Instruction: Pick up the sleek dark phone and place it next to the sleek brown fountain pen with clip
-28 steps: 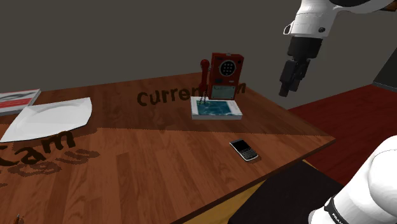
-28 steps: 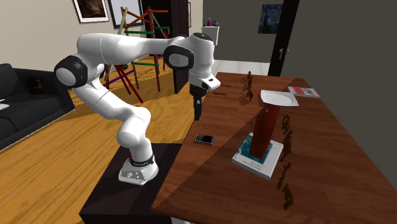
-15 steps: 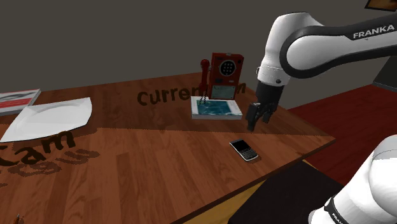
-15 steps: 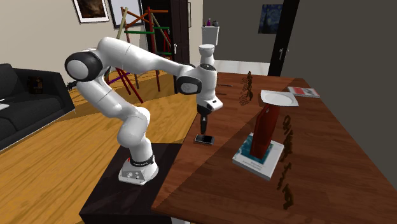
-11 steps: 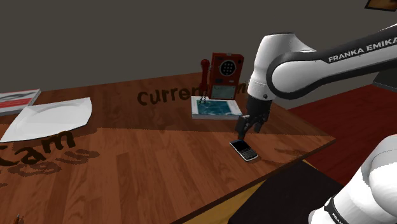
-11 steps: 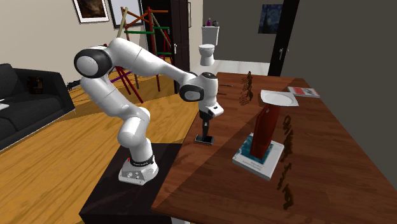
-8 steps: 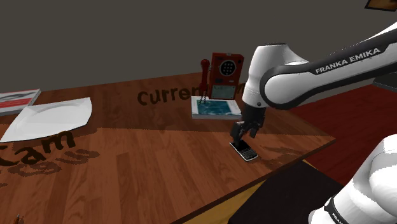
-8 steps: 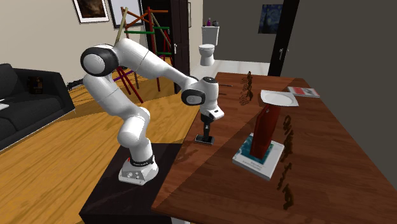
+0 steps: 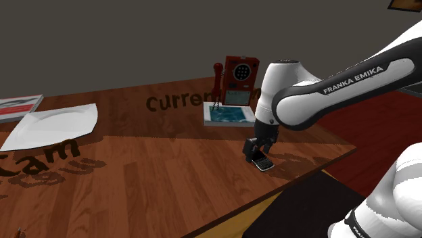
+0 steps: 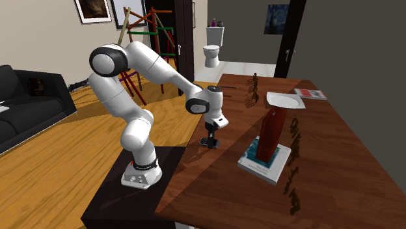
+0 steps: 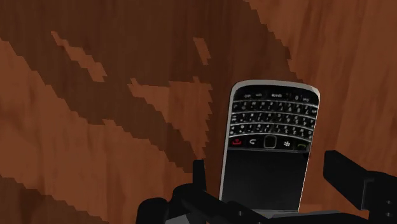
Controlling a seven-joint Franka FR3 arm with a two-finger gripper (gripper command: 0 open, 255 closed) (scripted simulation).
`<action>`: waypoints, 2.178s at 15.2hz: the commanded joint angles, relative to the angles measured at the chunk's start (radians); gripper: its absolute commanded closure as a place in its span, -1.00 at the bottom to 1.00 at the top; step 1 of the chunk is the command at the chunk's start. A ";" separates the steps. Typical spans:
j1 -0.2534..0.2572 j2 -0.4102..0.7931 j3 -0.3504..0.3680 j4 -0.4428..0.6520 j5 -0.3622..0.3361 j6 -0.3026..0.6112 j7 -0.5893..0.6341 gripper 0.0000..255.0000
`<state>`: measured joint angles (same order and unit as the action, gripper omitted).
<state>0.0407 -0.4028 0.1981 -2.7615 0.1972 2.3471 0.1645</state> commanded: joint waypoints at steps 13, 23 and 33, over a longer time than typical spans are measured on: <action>0.000 0.000 0.000 -0.001 0.000 0.002 0.000 1.00; -0.002 -0.083 -0.012 0.054 -0.010 -0.136 0.007 1.00; 0.006 -0.127 -0.004 0.141 -0.013 -0.265 0.039 1.00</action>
<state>0.0403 -0.5359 0.1840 -2.6320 0.1800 2.0868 0.1894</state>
